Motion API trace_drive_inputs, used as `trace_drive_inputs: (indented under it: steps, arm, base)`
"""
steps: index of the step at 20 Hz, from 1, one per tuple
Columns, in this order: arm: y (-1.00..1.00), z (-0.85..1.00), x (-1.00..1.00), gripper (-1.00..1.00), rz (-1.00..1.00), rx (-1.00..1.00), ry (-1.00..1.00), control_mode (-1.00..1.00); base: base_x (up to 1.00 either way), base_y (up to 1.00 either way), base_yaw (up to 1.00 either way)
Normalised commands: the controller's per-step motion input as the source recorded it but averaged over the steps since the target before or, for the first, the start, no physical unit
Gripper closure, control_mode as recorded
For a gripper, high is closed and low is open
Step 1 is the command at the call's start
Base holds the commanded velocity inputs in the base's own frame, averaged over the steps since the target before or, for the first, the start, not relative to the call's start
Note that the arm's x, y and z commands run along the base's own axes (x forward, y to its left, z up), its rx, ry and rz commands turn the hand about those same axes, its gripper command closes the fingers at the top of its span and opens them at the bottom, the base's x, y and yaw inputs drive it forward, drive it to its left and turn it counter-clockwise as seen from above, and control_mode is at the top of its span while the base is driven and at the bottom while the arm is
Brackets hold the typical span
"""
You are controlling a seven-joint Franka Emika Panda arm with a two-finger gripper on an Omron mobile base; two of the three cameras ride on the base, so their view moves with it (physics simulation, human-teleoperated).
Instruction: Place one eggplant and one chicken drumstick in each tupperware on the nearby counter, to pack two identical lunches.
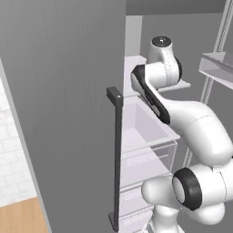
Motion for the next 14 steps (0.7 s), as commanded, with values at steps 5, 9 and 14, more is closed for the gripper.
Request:
trace_drive_inputs:
  steps: [5,9,14]
  arm:
    - [-0.42,0.08,-0.79,1.00,-0.19,0.20,0.00,-1.00]
    - [-0.58,-0.01,-1.00,1.00,-0.07,0.20,0.00,-1.00]
    - [-0.24,-0.39,-0.98,1.00,-0.09,0.08,0.01,-1.00]
  base:
    - [0.00,0.00,0.00]
    - [0.00,0.00,0.00]
    - [0.00,0.00,0.00]
